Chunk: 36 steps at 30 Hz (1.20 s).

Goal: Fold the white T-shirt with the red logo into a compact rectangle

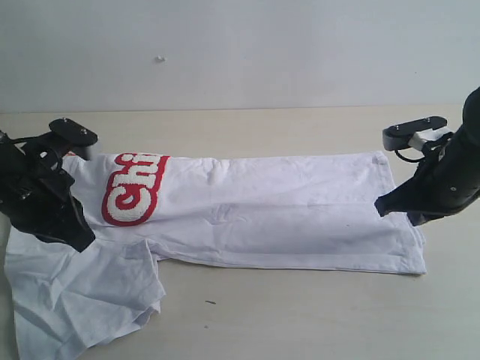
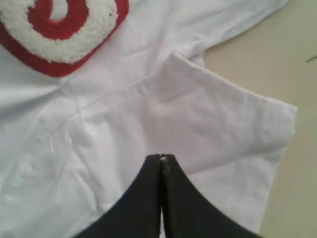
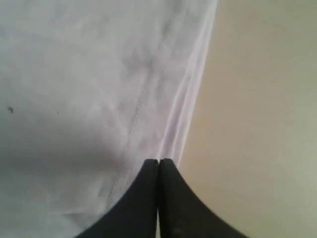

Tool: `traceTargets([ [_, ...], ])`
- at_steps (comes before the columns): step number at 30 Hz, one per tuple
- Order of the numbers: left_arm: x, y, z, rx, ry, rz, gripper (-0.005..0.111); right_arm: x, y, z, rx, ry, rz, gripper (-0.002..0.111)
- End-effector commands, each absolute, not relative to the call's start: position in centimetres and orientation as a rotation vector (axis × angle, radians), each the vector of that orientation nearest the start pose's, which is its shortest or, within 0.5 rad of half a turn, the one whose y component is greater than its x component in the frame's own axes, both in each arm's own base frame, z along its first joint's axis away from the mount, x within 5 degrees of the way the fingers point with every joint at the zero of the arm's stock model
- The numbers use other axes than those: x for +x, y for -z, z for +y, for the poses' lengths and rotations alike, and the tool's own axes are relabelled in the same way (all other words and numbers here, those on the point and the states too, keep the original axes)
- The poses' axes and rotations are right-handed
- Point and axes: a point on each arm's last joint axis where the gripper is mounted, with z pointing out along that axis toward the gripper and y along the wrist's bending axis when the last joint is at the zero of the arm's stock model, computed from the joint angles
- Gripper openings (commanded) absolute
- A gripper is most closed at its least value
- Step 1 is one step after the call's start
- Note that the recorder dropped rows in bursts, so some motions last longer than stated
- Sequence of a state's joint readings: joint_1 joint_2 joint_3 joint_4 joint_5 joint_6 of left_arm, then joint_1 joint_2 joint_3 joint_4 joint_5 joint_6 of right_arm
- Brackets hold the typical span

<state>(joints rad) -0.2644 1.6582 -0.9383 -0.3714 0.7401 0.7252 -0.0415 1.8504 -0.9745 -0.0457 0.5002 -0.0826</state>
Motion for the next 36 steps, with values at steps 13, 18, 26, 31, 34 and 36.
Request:
traceTargets([
  [13,24.2,-21.6,-14.9,1.3,0.251,2.483,0.0,34.3,-12.1,-1.6,-0.078,0.05,2.89,0.0],
  [18,21.1,-22.4,-16.2,1.416,0.218,2.411,0.0,34.2,-12.1,-1.5,-0.072,0.044,2.898,0.0],
  [26,17.2,-20.4,-16.2,1.571,0.24,2.461,0.032,34.2,-12.1,-1.4,-0.055,0.021,2.9,0.0],
  [31,15.6,-18.4,-16.9,1.622,0.217,2.421,0.061,34.1,-12.0,-1.3,-0.062,0.002,2.904,0.0],
  [34,15.5,-17.4,-17.0,1.625,0.155,2.417,0.062,34.1,-12.0,-1.3,-0.062,0.002,2.904,0.0],
  [36,15.8,-17.1,-17.2,1.602,0.148,2.411,0.062,34.2,-12.0,-1.3,-0.065,0.003,2.902,0.0],
])
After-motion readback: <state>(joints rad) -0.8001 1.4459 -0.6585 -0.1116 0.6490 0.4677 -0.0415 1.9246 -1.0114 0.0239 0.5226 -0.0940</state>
